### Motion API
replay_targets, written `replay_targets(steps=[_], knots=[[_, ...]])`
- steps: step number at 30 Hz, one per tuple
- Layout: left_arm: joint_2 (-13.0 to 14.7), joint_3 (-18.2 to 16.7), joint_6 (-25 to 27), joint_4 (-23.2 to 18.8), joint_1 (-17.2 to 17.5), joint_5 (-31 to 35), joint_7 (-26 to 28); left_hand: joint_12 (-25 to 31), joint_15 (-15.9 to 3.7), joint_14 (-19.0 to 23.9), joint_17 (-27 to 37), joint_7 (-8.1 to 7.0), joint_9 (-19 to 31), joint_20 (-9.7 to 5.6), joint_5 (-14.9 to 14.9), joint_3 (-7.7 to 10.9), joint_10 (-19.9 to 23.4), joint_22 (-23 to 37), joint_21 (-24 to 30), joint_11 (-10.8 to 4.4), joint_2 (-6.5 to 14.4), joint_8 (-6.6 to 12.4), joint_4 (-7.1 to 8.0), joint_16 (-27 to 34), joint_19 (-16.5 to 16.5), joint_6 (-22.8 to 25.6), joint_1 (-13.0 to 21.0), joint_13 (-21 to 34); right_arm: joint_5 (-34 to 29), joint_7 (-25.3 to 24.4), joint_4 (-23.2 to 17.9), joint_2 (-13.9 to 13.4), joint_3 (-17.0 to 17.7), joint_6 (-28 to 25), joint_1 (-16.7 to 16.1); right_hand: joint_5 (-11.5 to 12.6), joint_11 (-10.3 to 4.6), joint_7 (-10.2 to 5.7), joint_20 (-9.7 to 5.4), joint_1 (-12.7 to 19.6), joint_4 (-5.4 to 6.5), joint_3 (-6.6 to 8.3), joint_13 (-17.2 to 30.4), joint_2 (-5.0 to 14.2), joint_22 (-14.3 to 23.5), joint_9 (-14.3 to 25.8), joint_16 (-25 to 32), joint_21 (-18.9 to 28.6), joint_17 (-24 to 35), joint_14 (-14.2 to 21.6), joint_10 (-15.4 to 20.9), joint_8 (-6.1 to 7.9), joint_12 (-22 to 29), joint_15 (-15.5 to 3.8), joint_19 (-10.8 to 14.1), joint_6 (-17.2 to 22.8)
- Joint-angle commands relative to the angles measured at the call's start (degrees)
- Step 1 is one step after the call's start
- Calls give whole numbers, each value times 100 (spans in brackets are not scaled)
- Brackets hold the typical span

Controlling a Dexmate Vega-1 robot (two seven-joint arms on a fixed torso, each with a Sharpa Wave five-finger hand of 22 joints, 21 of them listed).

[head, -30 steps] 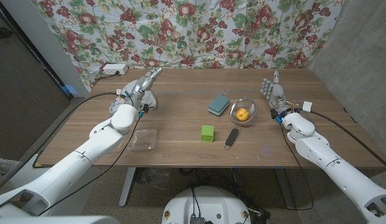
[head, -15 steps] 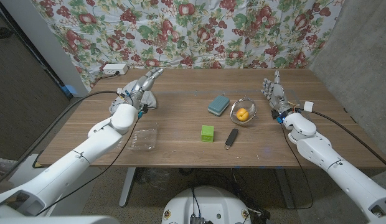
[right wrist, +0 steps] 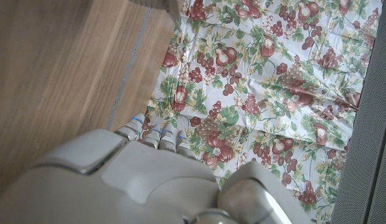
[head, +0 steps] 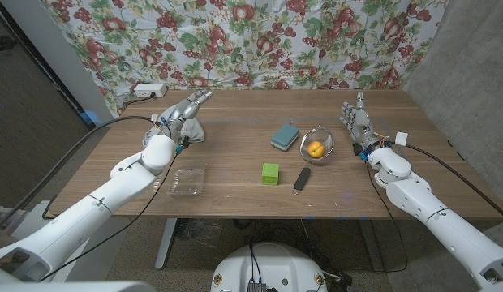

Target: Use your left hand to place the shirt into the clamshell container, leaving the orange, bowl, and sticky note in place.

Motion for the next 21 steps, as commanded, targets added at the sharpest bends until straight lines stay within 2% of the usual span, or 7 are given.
replay_targets(steps=[1, 4, 6, 9, 13, 15, 21], knots=[[270, 25, 429, -215, -5, 432, 89, 27, -177, -64, 30, -31, 23, -63, 54, 32, 12, 7, 32, -30, 4, 13, -10, 23, 3, 56, 47, 31, -56, -16, 77, 68, -61, 10, 82, 40, 4, -13, 39, 60, -30, -9, 17, 3, 28, 28, 15, 5, 14, -11, 20, 3, 17, 41, 22, 33], [265, 61, 450, -191, -36, 536, 132, 25, -183, -67, 30, -15, 23, -58, 56, 34, 10, 6, 34, -28, 3, -3, -11, 23, 4, 27, 49, 32, -68, -31, 90, 75, -59, 24, 86, 41, 19, -13, 40, 60, -31, -8, 17, 3, 28, 28, 14, 4, 14, -13, 17, 3, 15, 21, 19, 37], [225, 66, 425, -161, -49, 554, 169, 29, -220, -60, 29, -20, 23, -336, 69, 44, 25, 4, 51, -22, 2, -8, -19, 30, 30, 65, 61, 32, -57, -65, 79, 85, -46, 16, 78, 41, 26, -19, 32, 60, -31, -7, 17, 3, 28, 28, 15, 5, 14, -13, 18, 2, 15, 17, 20, 36], [262, 143, 556, -176, -113, 731, 170, 38, -305, -45, 27, 14, 22, -558, 79, 51, 57, -1, 55, -10, -4, -10, -27, 35, 38, 102, 72, 31, -69, -60, 79, 78, -41, 42, 74, 41, 39, -21, 22, 61, -32, -6, 17, 3, 28, 28, 15, 4, 14, -14, 6, 1, 11, 13, 18, 35], [275, 249, 675, -149, -183, 1003, 254, 37, -309, -47, 27, 12, 22, -523, 82, 53, 60, -2, 51, -15, -7, -25, -28, 34, 29, 80, 74, 31, -69, -55, 92, 87, -34, 74, 77, 41, 29, -21, 1, 62, -34, -3, 16, 4, 28, 28, 13, 4, 14, -19, 19, -1, 15, -40, 14, 37], [317, 375, 826, -161, -239, 1265, 274, 38, -311, -57, 27, 6, 23, -527, 84, 53, 63, -2, 51, -17, -9, -31, -28, 30, 29, 70, 74, 31, -99, -45, 118, 91, -41, 117, 85, 42, 101, -22, -9, 63, -36, -3, 15, 2, 28, 28, 20, 8, 14, -4, 29, -1, 18, -30, 22, 41], [318, 496, 1074, -167, -283, 1503, 242, 31, -342, -88, 27, -23, 23, -550, 92, 50, 50, -3, 50, -23, -17, -50, -27, 20, 25, 39, 70, 32, -82, -57, 119, 109, -29, 129, 85, 42, 74, -19, -17, 63, -38, -2, 15, -1, 28, 28, 17, 9, 14, -11, 20, -1, 13, -30, 23, 45]])
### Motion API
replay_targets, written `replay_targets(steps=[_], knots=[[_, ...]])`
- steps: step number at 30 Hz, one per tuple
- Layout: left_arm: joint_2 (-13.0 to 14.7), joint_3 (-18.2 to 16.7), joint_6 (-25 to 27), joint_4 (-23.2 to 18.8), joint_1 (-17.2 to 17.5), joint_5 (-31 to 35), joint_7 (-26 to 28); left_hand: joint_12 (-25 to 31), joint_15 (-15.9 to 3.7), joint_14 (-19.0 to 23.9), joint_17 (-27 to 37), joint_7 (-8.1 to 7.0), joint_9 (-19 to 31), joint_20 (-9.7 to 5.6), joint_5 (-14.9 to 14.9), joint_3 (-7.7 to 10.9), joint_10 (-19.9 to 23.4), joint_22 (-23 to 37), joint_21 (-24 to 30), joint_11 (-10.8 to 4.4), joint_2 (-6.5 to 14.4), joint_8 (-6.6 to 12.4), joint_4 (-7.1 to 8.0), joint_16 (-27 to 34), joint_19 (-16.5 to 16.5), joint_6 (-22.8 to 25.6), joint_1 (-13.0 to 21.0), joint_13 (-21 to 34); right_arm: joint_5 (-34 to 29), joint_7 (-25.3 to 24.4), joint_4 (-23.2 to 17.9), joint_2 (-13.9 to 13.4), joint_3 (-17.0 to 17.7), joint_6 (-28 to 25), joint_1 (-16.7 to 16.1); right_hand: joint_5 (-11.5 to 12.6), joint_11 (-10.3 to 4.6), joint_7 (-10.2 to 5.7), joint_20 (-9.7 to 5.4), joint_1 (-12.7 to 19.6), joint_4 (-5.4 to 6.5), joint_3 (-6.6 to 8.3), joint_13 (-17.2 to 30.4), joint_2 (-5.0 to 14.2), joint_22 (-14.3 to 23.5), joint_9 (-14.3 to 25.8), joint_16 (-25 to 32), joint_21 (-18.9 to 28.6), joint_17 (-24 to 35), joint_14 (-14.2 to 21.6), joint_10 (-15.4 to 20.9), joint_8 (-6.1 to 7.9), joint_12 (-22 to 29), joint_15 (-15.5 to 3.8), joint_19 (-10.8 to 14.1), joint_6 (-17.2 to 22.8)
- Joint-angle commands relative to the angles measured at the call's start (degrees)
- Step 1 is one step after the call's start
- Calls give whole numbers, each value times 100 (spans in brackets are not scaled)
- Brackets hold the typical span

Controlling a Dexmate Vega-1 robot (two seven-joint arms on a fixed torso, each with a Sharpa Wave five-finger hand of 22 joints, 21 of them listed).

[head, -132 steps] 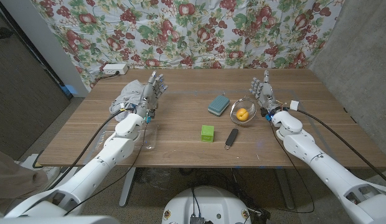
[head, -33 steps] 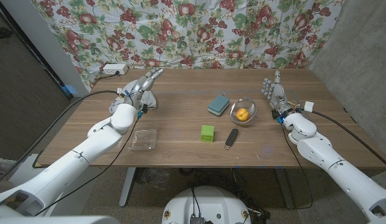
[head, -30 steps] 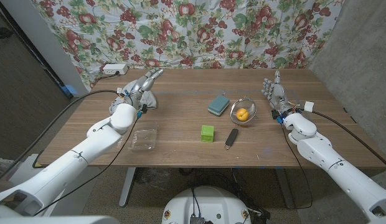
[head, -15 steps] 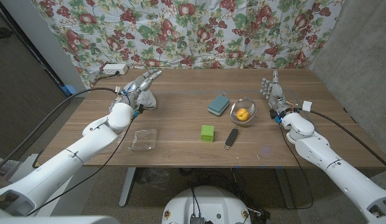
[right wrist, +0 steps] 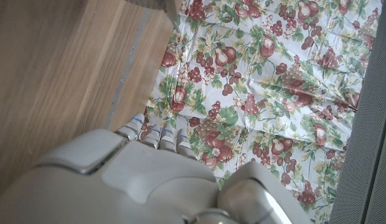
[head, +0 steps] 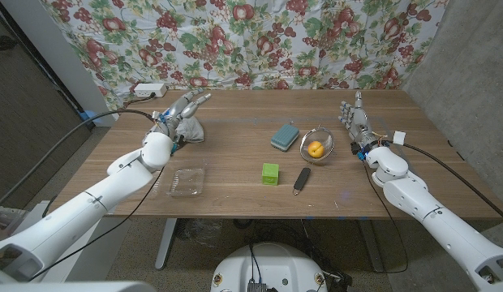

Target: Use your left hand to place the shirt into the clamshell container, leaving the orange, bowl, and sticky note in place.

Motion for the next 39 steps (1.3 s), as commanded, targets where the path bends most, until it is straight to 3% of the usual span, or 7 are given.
replay_targets(steps=[1, 4, 6, 10, 23, 39], knots=[[72, 319, 473, -8, -160, 671, 37, 25, -323, -73, 27, -18, 24, -26, 51, 26, 8, 12, 50, -49, -19, -29, -4, 19, -8, -19, 70, 32, -9, -22, 24, 27, 16, 62, 10, 42, 14, 8, -14, 63, -23, -18, 15, -1, 28, 28, 17, 9, 14, -12, 9, -2, 13, -29, 22, 12], [67, 373, 511, 40, -201, 761, 20, 23, -329, -78, 28, -18, 24, -33, 55, 26, 4, 12, 53, -53, -23, -34, -5, 18, 1, -28, 71, 32, -21, -20, 29, 18, 18, 70, 13, 42, -22, 6, -18, 62, -24, -17, 15, -2, 28, 28, 16, 7, 14, -15, 11, -2, 13, -42, 18, 15], [11, 379, 333, 146, -206, 730, 67, 20, -330, -83, 28, -18, 25, -115, 64, 27, -4, 11, 68, -55, -28, -36, -7, 19, 41, -28, 74, 32, -53, -90, 32, 42, 26, 100, 8, 42, -9, 8, -17, 63, -24, -16, 15, -2, 29, 28, 15, 8, 14, -16, 18, -3, 16, -42, 18, 16], [3, 460, 545, 90, -239, 922, 71, 17, -346, 13, 28, -38, 26, -209, 86, 38, -11, 9, 77, -65, -29, -55, -18, 59, 84, -71, 98, 33, -108, -186, 29, 66, 32, 130, 3, 46, 1, 18, -24, 68, -30, -9, 15, 1, 29, 28, 38, 20, 14, 48, 130, 31, 57, -60, 49, 123], [0, 671, 1256, 74, -408, 1435, 87, 17, -273, 55, 26, 3, 32, -86, 120, 106, -22, 6, 87, -66, 2, -106, -76, 58, 150, -235, 241, 38, -146, -251, 87, 111, 16, 130, 19, 59, 53, 17, -57, 94, -46, 13, 13, 15, 28, 28, 48, 37, 12, 124, 289, 57, 105, -75, 113, 259], [190, 814, 809, 471, -610, 1672, -21, 17, -314, 73, 26, -30, 37, -128, 133, 162, -37, 5, 97, -107, 7, -98, -124, 54, 220, -291, 378, 43, -137, -221, 192, 155, -13, 107, 108, 65, 46, 11, -64, 109, -55, 25, 13, 20, 27, 29, 39, 31, 12, 127, 295, 42, 97, -66, 113, 261]])
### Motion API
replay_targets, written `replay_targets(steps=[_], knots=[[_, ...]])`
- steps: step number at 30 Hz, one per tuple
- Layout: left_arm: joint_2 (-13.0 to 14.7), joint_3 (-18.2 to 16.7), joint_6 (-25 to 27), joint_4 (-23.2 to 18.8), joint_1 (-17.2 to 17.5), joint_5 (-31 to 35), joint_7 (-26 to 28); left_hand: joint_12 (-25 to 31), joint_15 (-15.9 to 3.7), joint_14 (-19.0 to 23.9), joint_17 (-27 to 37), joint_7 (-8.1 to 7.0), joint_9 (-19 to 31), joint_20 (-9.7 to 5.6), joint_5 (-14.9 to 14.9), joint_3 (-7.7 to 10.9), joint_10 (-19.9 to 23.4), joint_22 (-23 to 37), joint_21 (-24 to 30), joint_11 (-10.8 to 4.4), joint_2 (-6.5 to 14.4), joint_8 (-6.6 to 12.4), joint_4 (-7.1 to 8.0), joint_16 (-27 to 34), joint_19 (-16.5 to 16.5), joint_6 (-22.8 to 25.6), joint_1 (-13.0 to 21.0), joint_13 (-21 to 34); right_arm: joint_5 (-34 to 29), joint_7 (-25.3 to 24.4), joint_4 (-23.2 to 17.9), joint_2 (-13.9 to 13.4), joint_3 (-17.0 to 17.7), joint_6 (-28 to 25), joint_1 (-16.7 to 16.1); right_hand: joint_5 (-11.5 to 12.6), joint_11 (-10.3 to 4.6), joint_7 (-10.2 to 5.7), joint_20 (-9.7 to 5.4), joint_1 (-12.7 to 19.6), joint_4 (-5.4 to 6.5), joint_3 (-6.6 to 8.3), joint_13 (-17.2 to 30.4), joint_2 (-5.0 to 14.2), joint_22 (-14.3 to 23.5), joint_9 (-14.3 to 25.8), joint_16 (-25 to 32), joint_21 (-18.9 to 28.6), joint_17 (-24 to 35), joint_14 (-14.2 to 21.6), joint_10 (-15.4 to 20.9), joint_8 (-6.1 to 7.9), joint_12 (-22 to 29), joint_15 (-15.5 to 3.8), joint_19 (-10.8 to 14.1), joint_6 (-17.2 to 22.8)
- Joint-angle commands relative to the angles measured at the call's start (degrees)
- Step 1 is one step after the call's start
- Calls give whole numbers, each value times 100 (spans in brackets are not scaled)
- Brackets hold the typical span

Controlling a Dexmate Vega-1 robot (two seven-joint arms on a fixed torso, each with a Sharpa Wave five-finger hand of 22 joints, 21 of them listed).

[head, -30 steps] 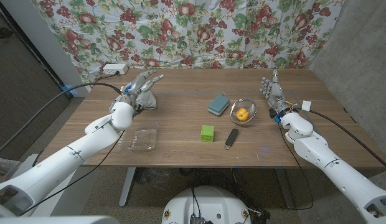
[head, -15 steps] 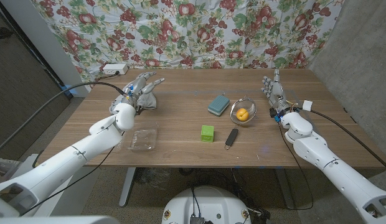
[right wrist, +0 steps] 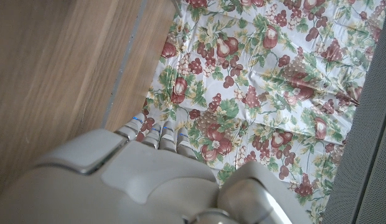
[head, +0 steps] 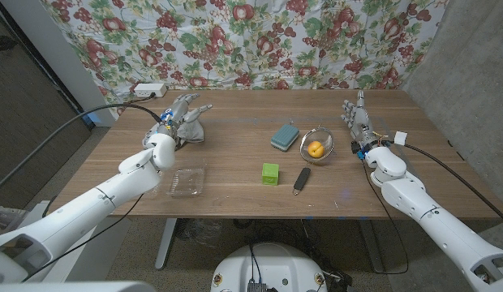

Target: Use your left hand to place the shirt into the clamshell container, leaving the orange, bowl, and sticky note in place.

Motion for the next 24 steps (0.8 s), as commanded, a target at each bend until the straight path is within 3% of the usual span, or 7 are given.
replay_targets(steps=[1, 13, 24], knots=[[169, 162, -260, 249, -177, 350, -166, 20, -359, 53, 26, -42, 8, -16, 49, 55, 14, 4, 56, -67, 5, -4, -17, 35, 66, -19, 86, 13, -9, 11, 98, 43, -35, -6, 78, 31, 20, -9, 21, 57, -33, 3, 13, 13, 27, 29, 10, 31, 12, 11, 23, 17, 7, -16, 30, 35], [350, 228, -407, 507, -331, 690, -248, 48, -416, 167, 27, -76, 11, -48, 71, 99, 85, 3, 81, -100, -20, 13, -53, 62, 193, -16, 217, 16, -23, -55, 99, 91, -48, -1, 77, 34, -4, 1, 18, 62, -39, 8, 14, 10, 28, 30, 8, 29, 12, 20, 21, -15, -1, -30, 33, -24], [306, 220, -388, 658, -291, 808, -120, 55, -452, 247, 27, -81, 16, -72, 144, 176, 119, -3, 83, -165, -103, -10, -126, 63, 314, -169, 498, 20, -48, -56, 136, 108, -64, 27, 89, 37, 1, -34, 14, 66, -44, 12, 14, 9, 28, 31, 5, 27, 13, 26, 27, -2, -6, -45, 36, 21]])
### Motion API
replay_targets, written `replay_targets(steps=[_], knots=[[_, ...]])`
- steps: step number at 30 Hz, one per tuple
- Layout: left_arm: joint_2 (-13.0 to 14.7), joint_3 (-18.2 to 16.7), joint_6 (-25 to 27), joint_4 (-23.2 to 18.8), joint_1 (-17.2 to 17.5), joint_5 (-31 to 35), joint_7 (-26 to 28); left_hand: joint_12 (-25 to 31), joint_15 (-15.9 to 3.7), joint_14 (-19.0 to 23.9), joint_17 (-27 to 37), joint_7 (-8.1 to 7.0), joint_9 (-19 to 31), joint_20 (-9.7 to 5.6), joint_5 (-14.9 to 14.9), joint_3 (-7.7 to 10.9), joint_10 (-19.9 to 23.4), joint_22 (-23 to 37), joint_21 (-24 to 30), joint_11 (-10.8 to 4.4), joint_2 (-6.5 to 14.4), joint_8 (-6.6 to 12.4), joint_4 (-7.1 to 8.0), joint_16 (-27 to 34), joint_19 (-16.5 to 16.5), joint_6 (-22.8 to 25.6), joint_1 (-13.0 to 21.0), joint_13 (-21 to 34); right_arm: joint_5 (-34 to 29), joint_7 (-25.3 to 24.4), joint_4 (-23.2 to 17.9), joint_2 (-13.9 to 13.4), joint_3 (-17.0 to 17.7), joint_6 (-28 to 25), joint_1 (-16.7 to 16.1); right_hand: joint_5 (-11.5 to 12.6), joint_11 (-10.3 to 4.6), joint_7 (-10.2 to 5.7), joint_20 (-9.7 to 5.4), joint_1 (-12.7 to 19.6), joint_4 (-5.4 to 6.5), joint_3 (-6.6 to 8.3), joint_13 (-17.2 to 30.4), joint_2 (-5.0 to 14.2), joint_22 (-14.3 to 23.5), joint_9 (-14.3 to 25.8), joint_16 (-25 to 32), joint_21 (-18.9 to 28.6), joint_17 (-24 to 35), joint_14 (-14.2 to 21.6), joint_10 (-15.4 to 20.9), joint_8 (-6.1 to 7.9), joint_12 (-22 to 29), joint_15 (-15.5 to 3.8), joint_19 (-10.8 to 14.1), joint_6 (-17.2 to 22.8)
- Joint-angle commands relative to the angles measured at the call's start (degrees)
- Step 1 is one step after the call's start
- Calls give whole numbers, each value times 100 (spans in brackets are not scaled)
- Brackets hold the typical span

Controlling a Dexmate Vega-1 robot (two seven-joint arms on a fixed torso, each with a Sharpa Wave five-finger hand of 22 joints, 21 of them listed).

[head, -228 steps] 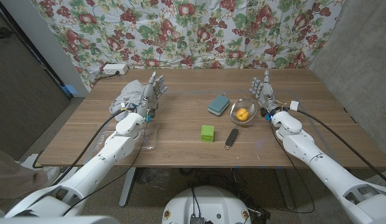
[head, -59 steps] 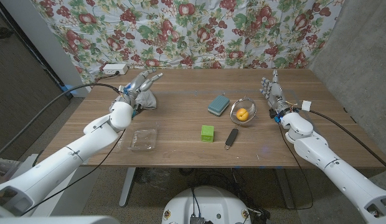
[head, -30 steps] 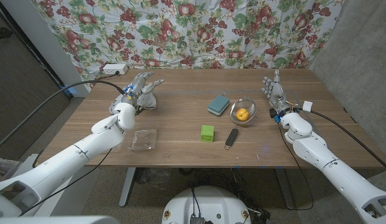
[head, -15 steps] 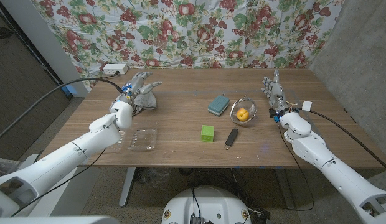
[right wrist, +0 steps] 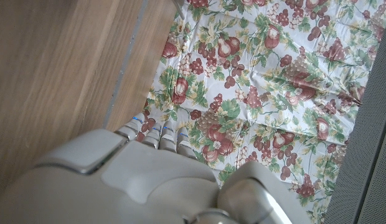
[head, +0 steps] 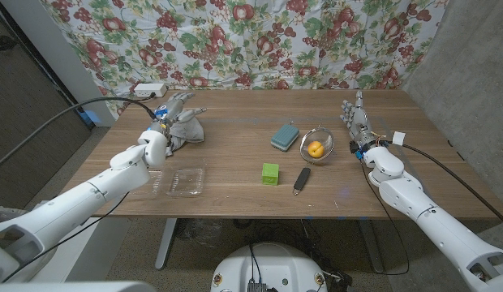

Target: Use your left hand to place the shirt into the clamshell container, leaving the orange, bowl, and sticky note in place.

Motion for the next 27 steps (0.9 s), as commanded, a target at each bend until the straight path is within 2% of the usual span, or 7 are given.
replay_targets(steps=[1, 5, 7, 12, 27], knots=[[-11, 13, -64, 218, 15, 198, 158, 28, -470, 67, 27, -14, 18, -65, 72, 72, 16, -4, 39, -71, -71, -8, -19, 23, 99, -79, 183, 21, -12, -30, 34, 38, -14, 12, 19, 38, -14, -37, 18, 67, -21, -10, 15, 9, 28, 31, 3, 26, 13, -4, 33, 6, -5, -14, 35, 45], [-46, 9, -91, 314, 30, 230, 291, 45, -505, 143, 28, -14, 21, -92, 109, 93, 69, -5, 48, -86, -126, 4, -28, 38, 177, -94, 296, 23, -17, -34, 25, 24, -15, -6, 17, 40, -28, -29, 10, 69, -23, -8, 15, 10, 28, 31, 2, 27, 13, -4, 34, 1, -7, -15, 38, 43], [-57, 23, -113, 385, 18, 257, 340, 76, -665, 280, 31, -15, 25, -107, 164, 118, 167, -2, 52, -127, -211, 21, -23, 63, 269, -102, 450, 28, -7, -51, 7, 20, -8, -34, 12, 41, -16, -27, 13, 70, -24, -6, 15, 11, 28, 31, 2, 26, 13, -3, 36, 2, -7, -21, 38, 49], [-85, 36, -128, 504, -10, 256, 379, 100, -691, 536, 48, -15, 30, -98, 239, 141, 269, 17, 97, -150, -313, 41, 3, 120, 478, -94, 622, 37, 3, -14, 52, 41, -15, 6, 24, 44, -34, -87, 7, 74, -27, 0, 15, 14, 28, 31, 1, 25, 13, 2, 56, 29, -4, -26, 41, 141], [-161, 128, -211, 813, -131, 248, 450, 57, -702, 391, 58, -16, 33, -143, 310, 146, 210, 24, 47, -136, -401, 41, 29, 28, 434, -123, 735, 40, 13, -45, 34, 17, 8, -26, 15, 47, -43, -44, 8, 76, -31, 5, 15, 15, 28, 31, 0, 24, 14, 8, 71, 13, -5, -35, 42, 134]])
